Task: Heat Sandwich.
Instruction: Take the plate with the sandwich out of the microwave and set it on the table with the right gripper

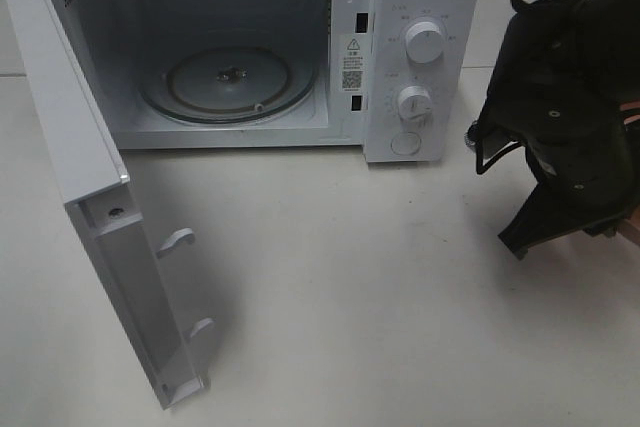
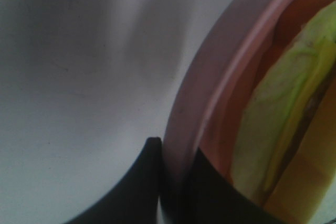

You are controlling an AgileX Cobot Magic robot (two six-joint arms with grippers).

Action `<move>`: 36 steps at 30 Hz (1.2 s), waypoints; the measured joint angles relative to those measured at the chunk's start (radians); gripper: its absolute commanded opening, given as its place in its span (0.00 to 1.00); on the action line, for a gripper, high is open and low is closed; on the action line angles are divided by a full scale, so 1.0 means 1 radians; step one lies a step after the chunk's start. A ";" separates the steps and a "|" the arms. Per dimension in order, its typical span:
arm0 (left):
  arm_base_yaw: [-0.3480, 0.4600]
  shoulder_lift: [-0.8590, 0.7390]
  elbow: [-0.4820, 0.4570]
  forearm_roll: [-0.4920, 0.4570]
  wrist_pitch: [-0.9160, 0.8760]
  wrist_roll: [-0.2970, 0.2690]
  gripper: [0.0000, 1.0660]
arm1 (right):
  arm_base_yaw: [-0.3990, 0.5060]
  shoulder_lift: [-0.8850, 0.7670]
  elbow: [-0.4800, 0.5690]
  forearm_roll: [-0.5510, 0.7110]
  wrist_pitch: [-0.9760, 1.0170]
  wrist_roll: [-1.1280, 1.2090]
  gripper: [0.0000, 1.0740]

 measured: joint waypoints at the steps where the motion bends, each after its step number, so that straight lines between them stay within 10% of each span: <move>1: 0.000 0.000 0.000 0.000 0.000 0.000 0.97 | -0.013 0.000 0.000 -0.001 -0.009 0.001 0.04; 36: 0.000 0.000 0.000 0.000 0.000 0.000 0.97 | -0.038 0.226 0.007 -0.066 -0.165 0.088 0.06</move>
